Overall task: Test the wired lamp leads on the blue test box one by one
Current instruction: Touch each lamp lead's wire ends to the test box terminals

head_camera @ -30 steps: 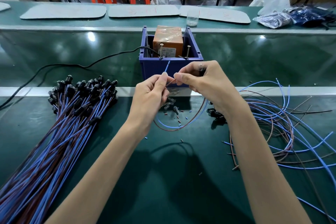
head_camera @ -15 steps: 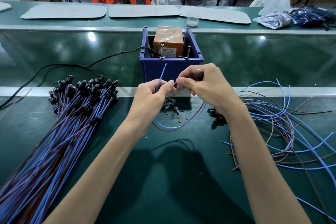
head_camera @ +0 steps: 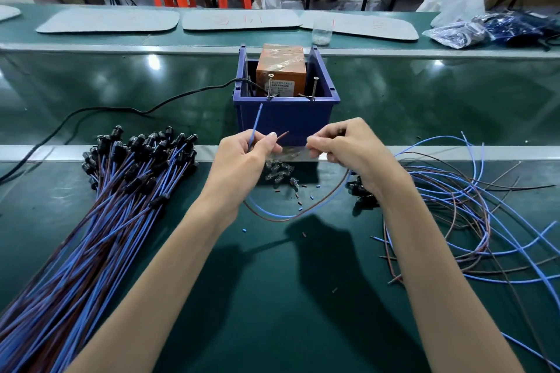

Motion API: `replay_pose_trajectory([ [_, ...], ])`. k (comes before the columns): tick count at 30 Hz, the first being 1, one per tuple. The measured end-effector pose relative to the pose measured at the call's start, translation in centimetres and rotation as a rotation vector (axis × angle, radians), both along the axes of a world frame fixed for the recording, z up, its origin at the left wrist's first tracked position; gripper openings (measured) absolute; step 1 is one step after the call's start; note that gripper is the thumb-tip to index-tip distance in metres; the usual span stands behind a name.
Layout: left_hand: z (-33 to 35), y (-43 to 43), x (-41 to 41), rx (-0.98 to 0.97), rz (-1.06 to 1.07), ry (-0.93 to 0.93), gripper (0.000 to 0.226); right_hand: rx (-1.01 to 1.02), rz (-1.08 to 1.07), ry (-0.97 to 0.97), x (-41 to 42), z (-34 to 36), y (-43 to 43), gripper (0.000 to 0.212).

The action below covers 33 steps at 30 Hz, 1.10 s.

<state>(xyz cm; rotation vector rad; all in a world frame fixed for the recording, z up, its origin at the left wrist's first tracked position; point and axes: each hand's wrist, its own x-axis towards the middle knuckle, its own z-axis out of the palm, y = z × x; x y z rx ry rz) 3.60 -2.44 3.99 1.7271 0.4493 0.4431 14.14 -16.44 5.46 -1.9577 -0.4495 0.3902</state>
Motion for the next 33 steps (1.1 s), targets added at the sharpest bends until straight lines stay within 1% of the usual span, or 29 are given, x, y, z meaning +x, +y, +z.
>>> replay_pose_trajectory([
  [2, -0.3, 0.0, 0.2, -0.002, 0.006, 0.014, 0.03, -0.079, 0.065, 0.003, -0.2, -0.5, 0.5, 0.022],
  [5, -0.9, 0.1, 0.3, 0.013, -0.007, 0.052, 0.024, -0.202, 0.142, 0.003, -0.4, -0.8, 0.9, 0.014],
  [7, -1.3, 0.3, 0.4, 0.024, -0.014, 0.072, 0.016, -0.263, 0.185, -0.008, -0.4, -0.9, 0.7, 0.027],
  [8, -1.5, 0.3, 0.5, 0.032, -0.012, 0.076, 0.013, -0.259, 0.188, -0.007, -0.3, -1.0, 0.5, 0.03],
  [9, -1.6, 0.4, 0.5, 0.041, -0.013, 0.074, 0.011, -0.228, 0.174, -0.007, -0.3, -0.9, 0.5, 0.029],
  [12, -1.7, 0.3, 0.4, 0.091, -0.047, 0.046, 0.012, -0.085, 0.094, -0.059, -0.1, -0.6, 0.4, 0.015],
  [14, -1.6, 0.1, 0.4, 0.126, -0.065, 0.045, 0.017, -0.01, 0.082, -0.113, -0.2, -0.2, 0.2, 0.008],
  [17, -1.7, -0.2, 0.4, 0.222, -0.082, 0.04, 0.032, 0.087, 0.095, -0.14, -0.6, 0.3, 0.3, 0.009],
  [19, -1.8, -0.3, 0.4, 0.276, -0.09, 0.04, 0.035, 0.127, 0.13, -0.156, -1.0, 0.7, 0.4, 0.009],
  [22, -1.9, -0.4, 0.3, 0.31, -0.101, 0.057, 0.034, 0.151, 0.202, -0.167, -1.5, 0.9, 0.6, 0.003],
  [25, -1.6, -0.3, 0.2, 0.322, -0.103, 0.022, 0.034, 0.149, 0.157, -0.181, -1.4, 0.8, 0.7, 0.007],
  [27, -1.4, -0.4, 0.1, 0.313, -0.118, -0.005, 0.033, 0.14, 0.127, -0.182, -1.1, 0.8, 0.6, 0.009],
  [30, -1.3, -0.6, 0.1, 0.287, -0.127, -0.021, 0.027, 0.108, 0.162, -0.185, -0.9, 0.7, 0.4, 0.01],
  [33, -1.4, -0.7, 0.1, 0.213, -0.106, -0.056, 0.021, 0.068, 0.189, -0.228, -1.1, 0.7, 0.4, 0.015],
])
